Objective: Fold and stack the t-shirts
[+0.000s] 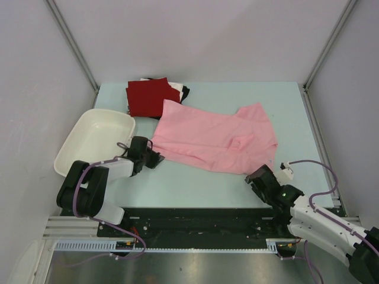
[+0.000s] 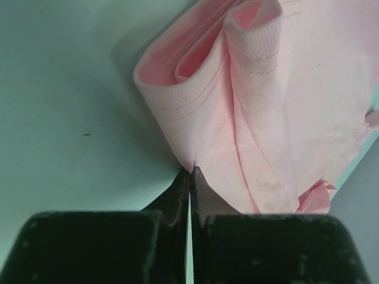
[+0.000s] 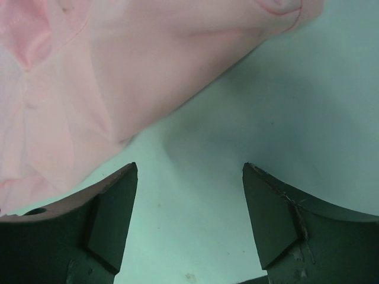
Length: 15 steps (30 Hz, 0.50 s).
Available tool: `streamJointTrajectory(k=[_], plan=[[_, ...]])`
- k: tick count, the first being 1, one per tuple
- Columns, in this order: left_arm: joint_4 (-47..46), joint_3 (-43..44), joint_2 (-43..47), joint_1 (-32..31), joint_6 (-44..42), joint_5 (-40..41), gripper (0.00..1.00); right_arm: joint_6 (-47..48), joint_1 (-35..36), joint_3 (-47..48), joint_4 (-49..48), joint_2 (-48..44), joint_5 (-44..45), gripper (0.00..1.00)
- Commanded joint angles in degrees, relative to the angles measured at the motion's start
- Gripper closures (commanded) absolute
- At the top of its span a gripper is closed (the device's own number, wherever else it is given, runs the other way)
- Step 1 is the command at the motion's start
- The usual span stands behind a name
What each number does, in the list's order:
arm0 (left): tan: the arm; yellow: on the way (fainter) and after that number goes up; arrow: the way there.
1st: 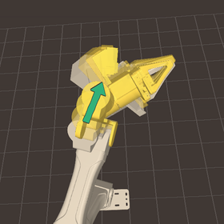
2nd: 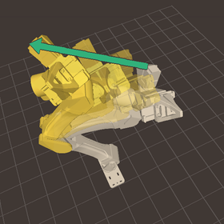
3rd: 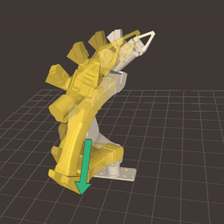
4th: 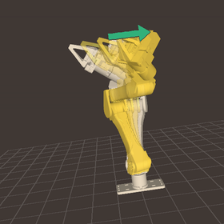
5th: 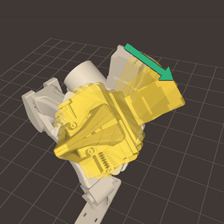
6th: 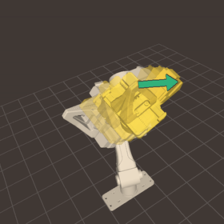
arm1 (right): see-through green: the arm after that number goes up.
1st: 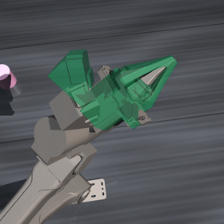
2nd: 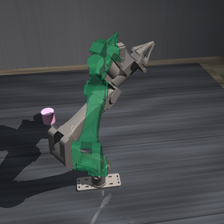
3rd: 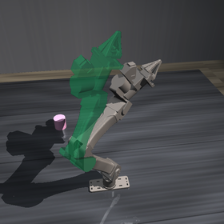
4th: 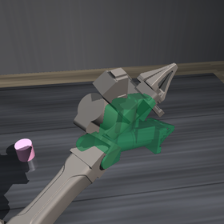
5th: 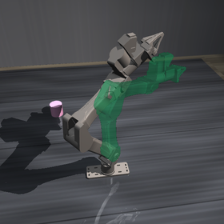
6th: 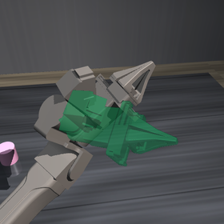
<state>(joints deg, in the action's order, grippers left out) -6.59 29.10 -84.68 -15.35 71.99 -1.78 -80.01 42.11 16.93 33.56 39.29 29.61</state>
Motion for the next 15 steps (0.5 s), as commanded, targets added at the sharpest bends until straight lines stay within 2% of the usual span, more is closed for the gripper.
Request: streamJointTrajectory(k=[1,15], plan=[[6.8,-2.6,-0.5,0.5,-3.0,0.6,1.0,-3.2,-1.9,-0.7,-4.8,2.2,4.2,0.23],[5.1,-4.7,1.4,1.2,-2.8,-0.7,1.0,3.6,-11.0,-0.6,-12.0,8.3,4.9,0.25]])
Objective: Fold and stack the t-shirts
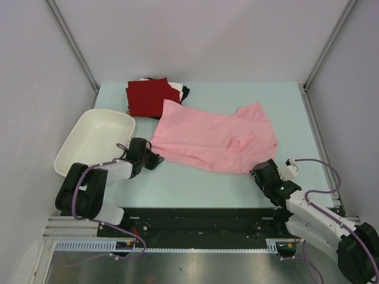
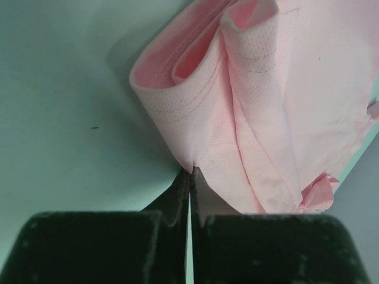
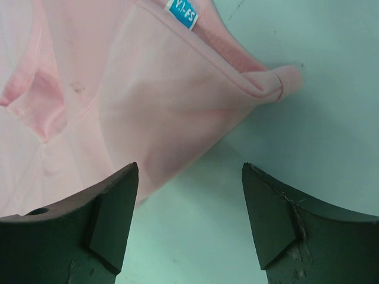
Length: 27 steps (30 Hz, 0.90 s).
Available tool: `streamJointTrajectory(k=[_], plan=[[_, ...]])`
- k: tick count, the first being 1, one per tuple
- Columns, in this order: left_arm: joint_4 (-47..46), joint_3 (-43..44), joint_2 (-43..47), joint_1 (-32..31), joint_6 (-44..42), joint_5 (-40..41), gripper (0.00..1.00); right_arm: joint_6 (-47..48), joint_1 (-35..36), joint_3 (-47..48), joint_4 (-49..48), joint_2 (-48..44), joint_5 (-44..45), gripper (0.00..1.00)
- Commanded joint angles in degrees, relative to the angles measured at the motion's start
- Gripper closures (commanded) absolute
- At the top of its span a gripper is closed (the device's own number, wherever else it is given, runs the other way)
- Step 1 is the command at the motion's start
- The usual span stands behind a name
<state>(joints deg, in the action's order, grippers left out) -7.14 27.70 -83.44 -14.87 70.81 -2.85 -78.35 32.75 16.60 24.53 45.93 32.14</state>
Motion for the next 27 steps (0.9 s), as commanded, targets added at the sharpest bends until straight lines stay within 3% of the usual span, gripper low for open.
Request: streamJointTrajectory(k=[1,6,9,12,13,20,27], plan=[[5.7,-3.5,0.4,0.6,-1.5,0.5,1.0,2.1,-2.4,-0.3,-3.8,2.2,2.3,0.26],[6.1,-5.8,3.5,0.5,-1.1,-0.3,1.0,3.6,-4.3,-0.3,-7.3,6.9,1.1,0.35],[6.7,-7.5,6.3,0.6,-0.9,0.1,1.0,4.3,-4.6,-0.3,-9.2,8.8,1.3,0.5],[8.5,-9.2,9.5,0.5,-0.8,0.1,1.0,4.7,-5.0,-0.3,-9.9,9.5,1.7,0.93],[9.0,-9.7,10.5,0.5,-0.8,0.0,1.0,4.9,-5.1,-0.3,-9.7,9.5,1.6,1.0],[15.3,-14.2,22.4,-0.9,0.4,1.5,1.0,6.9,-4.0,2.9,-0.3,2.5,3.9,1.0],[25.5,-19.1,40.5,-3.5,3.5,4.4,1.0,6.1,-1.6,5.2,13.1,-4.1,5.3,1.0]])
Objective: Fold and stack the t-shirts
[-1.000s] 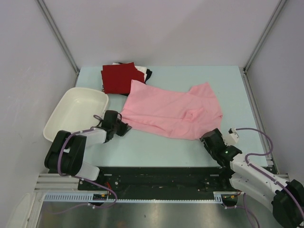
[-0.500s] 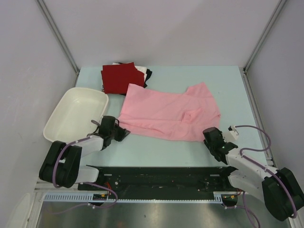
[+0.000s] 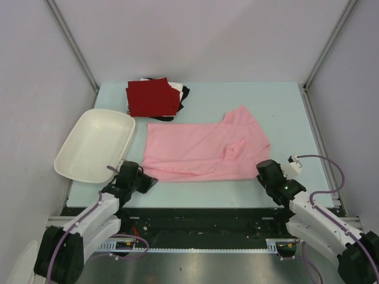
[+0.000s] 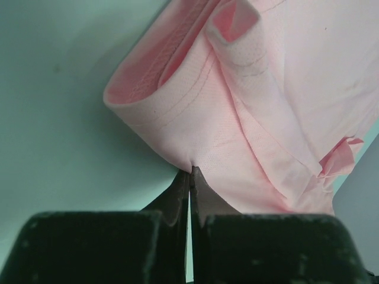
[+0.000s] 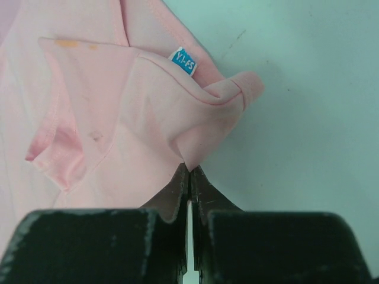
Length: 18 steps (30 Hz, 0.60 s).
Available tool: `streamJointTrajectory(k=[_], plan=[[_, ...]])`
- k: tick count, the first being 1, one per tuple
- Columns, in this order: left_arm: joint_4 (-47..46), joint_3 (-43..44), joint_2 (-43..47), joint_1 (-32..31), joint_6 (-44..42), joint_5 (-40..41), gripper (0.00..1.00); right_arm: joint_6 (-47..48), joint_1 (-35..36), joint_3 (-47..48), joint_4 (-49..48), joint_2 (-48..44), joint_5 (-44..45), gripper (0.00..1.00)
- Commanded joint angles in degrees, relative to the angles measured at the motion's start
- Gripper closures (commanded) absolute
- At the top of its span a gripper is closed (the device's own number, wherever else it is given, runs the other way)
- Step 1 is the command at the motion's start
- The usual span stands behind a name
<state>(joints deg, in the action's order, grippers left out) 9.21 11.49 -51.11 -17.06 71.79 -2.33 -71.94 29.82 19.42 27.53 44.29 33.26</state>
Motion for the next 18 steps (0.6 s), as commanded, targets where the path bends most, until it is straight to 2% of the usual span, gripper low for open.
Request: streamJointTrajectory(k=[1,11,12,13,14,15,16,18], plan=[[10.6,-3.5,9.8,-1.5,2.7,3.9,1.0,-0.7,2.1,2.3,11.3,-2.8,4.3,1.0],[19.9,-6.7,22.3,-3.9,4.9,4.1,1.0,-13.5,14.6,2.4,24.3,-3.9,7.8,1.0],[20.3,-6.5,22.9,-4.0,4.8,3.8,1.0,-14.1,15.0,2.5,25.4,-4.0,7.9,0.91],[21.2,-6.2,23.2,-4.2,4.5,3.6,0.97,-14.7,15.4,2.6,25.9,-4.6,8.1,0.77],[21.5,-5.5,23.8,-4.3,4.2,3.0,0.86,-15.2,16.7,3.0,26.2,-5.0,9.2,0.62],[21.4,-5.2,24.0,-4.4,3.7,2.8,0.71,-14.9,17.3,4.3,26.3,-5.6,10.2,0.37],[20.6,-4.7,24.1,-4.5,3.4,2.8,0.4,-14.5,18.1,5.4,26.3,-6.4,11.5,0.27],[20.7,-2.4,24.0,-4.6,3.0,1.3,0.17,-8.2,19.4,7.6,22.8,-6.6,14.2,0.08]])
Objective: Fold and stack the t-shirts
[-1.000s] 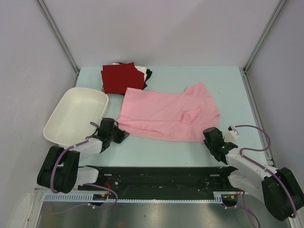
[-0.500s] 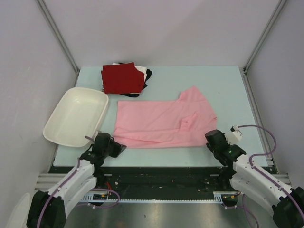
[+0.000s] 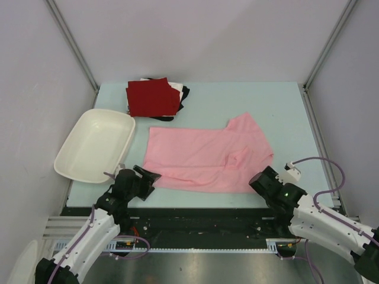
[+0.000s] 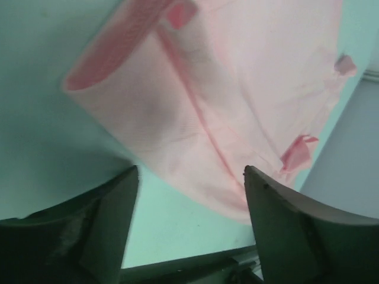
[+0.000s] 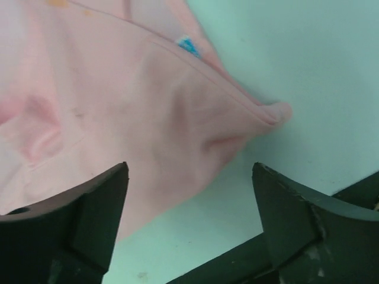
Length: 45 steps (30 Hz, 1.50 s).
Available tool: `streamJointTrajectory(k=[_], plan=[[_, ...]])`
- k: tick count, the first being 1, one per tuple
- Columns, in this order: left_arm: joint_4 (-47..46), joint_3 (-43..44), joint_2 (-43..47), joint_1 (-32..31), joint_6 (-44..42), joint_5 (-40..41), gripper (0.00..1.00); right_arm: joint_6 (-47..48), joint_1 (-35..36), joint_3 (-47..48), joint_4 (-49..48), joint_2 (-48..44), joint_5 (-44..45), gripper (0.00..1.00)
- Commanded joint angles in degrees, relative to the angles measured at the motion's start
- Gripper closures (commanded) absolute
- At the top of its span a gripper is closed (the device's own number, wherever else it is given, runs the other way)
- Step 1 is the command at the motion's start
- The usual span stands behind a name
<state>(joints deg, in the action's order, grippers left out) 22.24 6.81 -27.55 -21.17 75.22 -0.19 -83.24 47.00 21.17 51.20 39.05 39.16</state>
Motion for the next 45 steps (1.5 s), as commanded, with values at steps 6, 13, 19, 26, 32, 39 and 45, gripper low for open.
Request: streamJointTrajectory(k=[6,13,19,26,32,39,45], plan=[[10.4,13.9,-7.0,-0.5,-4.6,-2.7,0.04,24.4,5.2,23.5,-6.8,11.5,9.2,0.0],[6.0,22.3,-17.2,-0.5,-7.5,1.9,0.05,49.0,8.2,32.0,-28.1,27.5,-9.2,0.0],[2.1,23.0,-24.9,2.0,-8.7,4.3,0.06,52.2,8.4,38.9,-37.4,42.7,-34.4,0.0],[-3.9,18.7,-29.3,3.4,-8.8,4.6,0.07,51.2,10.8,42.1,-45.3,52.4,-51.2,0.0],[-4.5,14.1,-27.6,3.3,-8.4,5.5,0.07,46.9,11.9,43.2,-50.6,57.1,-60.6,0.0],[-4.0,10.7,-23.6,3.4,-7.6,6.4,0.08,43.7,14.9,43.3,-55.9,61.8,-62.9,0.0],[-2.6,9.5,-20.8,3.4,-7.5,6.5,0.07,44.4,16.1,43.6,-58.0,64.9,-60.5,0.0]])
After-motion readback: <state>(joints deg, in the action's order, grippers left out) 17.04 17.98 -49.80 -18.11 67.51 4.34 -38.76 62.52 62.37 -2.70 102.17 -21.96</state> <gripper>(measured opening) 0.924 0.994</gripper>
